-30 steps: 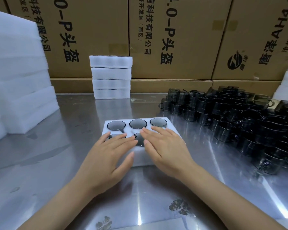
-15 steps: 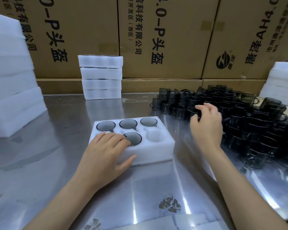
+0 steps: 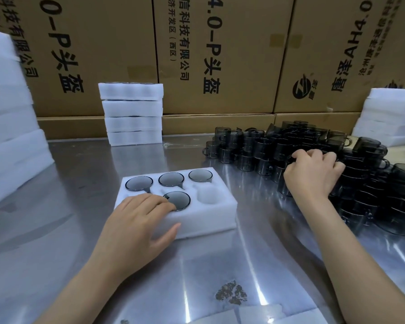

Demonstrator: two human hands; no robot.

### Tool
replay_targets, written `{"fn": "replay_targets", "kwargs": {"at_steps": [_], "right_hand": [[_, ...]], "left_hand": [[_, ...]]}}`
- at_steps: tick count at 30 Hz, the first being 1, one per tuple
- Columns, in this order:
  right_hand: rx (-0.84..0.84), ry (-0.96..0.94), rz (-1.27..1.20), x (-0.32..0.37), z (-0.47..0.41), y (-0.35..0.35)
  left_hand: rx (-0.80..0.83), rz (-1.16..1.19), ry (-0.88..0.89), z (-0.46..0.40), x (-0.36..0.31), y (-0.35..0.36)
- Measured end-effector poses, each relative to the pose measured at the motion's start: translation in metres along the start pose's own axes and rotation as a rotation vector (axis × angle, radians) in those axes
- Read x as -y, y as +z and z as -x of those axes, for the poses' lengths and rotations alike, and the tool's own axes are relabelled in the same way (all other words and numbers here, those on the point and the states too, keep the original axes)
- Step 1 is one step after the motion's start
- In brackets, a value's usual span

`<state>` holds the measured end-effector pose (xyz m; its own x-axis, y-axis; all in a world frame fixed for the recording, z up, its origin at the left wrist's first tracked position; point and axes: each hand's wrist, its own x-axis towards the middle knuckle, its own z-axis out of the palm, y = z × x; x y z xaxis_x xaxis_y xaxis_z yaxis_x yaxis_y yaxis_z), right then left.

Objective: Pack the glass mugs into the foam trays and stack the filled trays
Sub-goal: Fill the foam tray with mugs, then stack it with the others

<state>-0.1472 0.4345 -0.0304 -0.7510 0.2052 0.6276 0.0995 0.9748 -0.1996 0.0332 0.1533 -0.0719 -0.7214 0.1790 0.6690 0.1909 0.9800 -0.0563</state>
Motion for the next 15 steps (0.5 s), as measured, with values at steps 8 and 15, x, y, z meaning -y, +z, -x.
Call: {"fn": "replay_targets", "kwargs": {"at_steps": [8, 15], "right_hand": [[0.26, 0.114, 0.227, -0.004, -0.006, -0.007], [0.038, 0.102, 0.044, -0.014, -0.018, -0.012]], "left_hand": [[0.007, -0.004, -0.014, -0.001, -0.001, -0.001], [0.018, -0.004, -0.025, 0.0, -0.002, -0.001]]}}
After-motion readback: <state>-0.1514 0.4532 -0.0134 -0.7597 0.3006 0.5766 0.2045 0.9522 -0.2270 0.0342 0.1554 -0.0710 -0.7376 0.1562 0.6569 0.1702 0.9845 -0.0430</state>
